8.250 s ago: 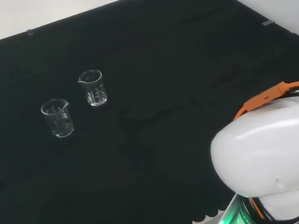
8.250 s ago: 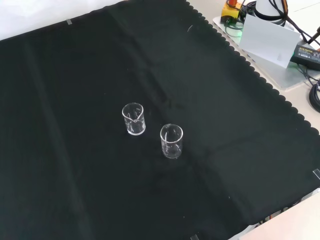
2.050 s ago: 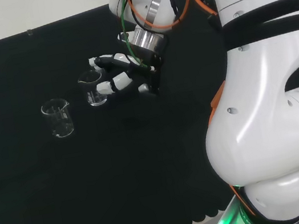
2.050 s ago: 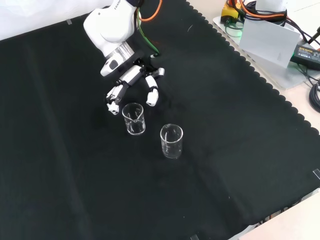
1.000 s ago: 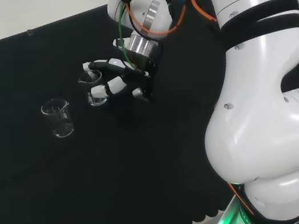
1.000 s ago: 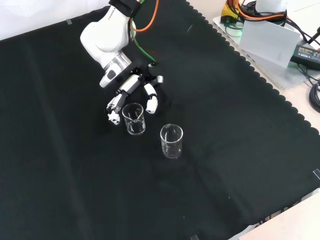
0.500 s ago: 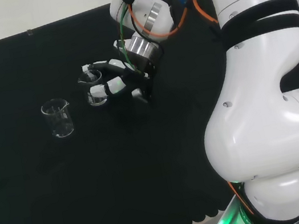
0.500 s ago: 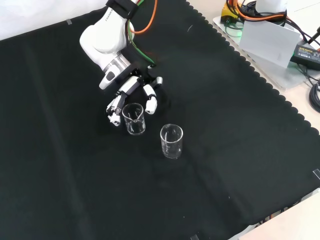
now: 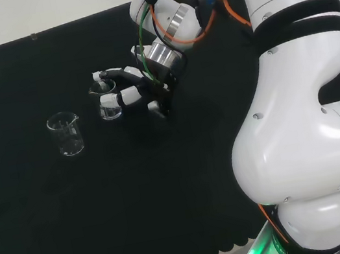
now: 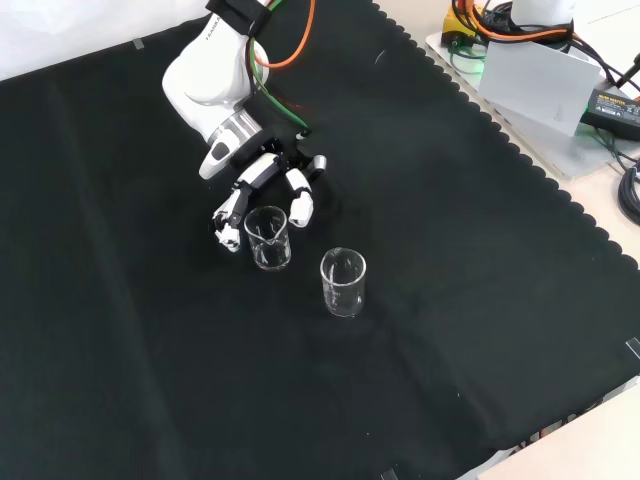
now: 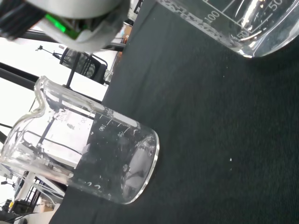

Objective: Pick up the beaker on the right.

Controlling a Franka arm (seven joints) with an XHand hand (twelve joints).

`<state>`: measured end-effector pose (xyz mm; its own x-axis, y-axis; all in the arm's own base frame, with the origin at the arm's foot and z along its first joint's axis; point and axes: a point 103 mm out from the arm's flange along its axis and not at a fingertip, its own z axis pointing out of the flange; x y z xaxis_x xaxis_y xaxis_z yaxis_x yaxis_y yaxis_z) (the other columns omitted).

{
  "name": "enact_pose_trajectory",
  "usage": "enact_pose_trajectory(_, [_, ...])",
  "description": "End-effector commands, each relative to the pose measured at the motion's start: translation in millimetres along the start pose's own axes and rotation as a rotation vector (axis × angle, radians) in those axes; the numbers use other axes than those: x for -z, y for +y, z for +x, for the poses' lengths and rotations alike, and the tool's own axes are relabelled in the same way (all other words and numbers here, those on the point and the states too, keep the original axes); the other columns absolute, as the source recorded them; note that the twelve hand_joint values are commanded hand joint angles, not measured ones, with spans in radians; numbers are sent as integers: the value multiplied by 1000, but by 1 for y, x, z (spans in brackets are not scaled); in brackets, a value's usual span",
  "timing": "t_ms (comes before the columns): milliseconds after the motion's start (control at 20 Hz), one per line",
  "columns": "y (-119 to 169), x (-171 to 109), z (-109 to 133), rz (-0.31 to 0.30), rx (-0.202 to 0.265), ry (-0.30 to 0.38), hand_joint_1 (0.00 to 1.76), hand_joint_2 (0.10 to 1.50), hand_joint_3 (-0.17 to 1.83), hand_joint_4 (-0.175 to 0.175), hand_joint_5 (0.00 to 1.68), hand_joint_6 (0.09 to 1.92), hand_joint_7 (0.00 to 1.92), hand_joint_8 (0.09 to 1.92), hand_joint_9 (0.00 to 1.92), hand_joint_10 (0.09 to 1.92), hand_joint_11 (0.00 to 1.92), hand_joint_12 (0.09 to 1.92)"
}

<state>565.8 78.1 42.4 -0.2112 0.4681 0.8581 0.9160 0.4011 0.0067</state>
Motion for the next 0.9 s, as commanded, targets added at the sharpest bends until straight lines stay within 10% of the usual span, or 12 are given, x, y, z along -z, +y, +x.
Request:
enact_pose_trajectory(50, [1,-1,1,-9,2,-3,856,513,632,-72,433,87,322,657,392,629,0,1269])
enact_pose_trajectory(900, [10,-9,5,-23,15,-42,955,509,648,-66,469,87,356,651,429,616,0,1296])
